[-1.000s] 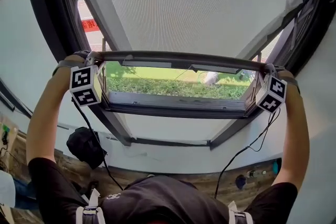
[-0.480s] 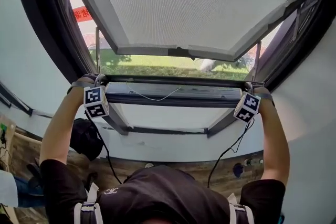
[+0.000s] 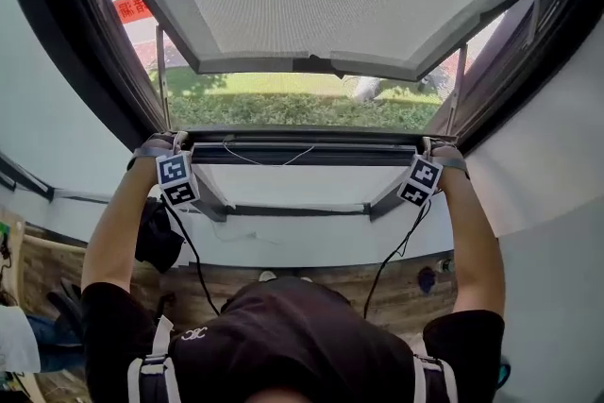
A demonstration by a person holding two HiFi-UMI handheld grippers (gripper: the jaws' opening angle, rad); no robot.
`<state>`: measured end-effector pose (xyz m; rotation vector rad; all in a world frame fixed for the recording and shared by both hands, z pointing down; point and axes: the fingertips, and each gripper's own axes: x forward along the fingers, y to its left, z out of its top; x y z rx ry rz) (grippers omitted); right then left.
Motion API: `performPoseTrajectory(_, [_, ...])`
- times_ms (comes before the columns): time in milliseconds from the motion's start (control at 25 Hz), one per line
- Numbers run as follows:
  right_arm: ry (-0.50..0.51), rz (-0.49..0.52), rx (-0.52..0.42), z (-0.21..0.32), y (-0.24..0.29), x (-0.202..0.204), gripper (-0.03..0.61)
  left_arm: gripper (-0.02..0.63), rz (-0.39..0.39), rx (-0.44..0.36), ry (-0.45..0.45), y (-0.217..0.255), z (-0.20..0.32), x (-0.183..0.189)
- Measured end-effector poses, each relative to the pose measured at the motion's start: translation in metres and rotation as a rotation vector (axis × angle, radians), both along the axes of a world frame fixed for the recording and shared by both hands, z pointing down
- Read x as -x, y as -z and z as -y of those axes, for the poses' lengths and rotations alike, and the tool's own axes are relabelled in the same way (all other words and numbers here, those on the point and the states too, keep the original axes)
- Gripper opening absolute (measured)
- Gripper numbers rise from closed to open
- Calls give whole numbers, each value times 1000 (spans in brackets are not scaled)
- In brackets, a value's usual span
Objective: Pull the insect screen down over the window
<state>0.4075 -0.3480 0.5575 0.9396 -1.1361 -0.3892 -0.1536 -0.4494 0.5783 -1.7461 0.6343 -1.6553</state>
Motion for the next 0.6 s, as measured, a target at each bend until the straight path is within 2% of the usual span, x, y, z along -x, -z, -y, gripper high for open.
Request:
performPoseTrajectory(120, [12,12,-26,1,-15,0,21,34,-10,22,20,-15,-1,1])
performPoseTrajectory(360, [4,23,2,-3,-61,-1,21,34,27,67,38,-62,-1,-2])
performPoseTrajectory(600, [-7,-15,32,3,-77,-8,21,32,39,75,55,-77,1,-2])
